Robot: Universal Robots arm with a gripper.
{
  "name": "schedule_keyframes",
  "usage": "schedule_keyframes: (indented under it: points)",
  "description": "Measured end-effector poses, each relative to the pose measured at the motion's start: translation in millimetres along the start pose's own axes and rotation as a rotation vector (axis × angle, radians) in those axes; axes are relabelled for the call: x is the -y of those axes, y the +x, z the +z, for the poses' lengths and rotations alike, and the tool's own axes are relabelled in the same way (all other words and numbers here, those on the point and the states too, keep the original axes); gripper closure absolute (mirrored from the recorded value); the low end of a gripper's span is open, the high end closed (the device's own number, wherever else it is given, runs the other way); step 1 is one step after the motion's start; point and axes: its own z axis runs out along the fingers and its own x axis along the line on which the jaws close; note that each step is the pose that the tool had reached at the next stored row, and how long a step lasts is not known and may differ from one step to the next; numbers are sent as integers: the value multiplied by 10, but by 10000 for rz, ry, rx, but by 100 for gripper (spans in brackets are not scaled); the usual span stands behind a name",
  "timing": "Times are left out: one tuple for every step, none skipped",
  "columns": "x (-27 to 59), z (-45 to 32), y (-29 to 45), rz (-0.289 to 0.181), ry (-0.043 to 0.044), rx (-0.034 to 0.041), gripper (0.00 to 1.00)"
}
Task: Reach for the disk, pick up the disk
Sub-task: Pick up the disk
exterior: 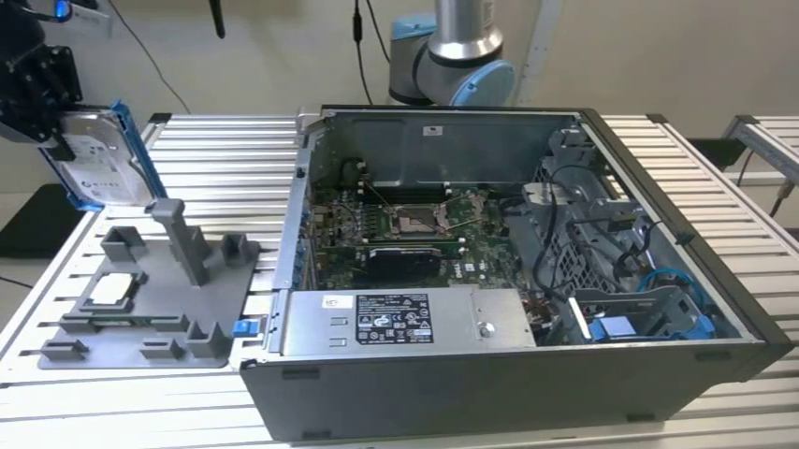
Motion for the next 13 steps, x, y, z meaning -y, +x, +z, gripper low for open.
schedule_keyframes:
  points:
    - [-4, -25, -2, 0, -2, -1, 100]
    - [-8, -54, -4, 1, -2, 1, 100]
    - [-11, -81, -7, 1, -2, 4, 100]
    - [-14, -107, -8, 1, -1, 5, 100]
    - [-17, -128, -10, 0, 0, 11, 100]
    - [-19, -150, -11, 1, 0, 18, 100]
    - [-22, -176, -12, 1, 2, 25, 100]
    - [-29, -196, -14, -1, 16, 32, 100]
    - [-37, -210, -14, -2, 29, 36, 100]
    - [-46, -220, -15, -3, 41, 37, 100]
    - [-55, -228, -15, -5, 53, 37, 100]
    - [-64, -240, -16, -6, 67, 38, 100]
    - [-71, -255, -17, -7, 79, 39, 100]
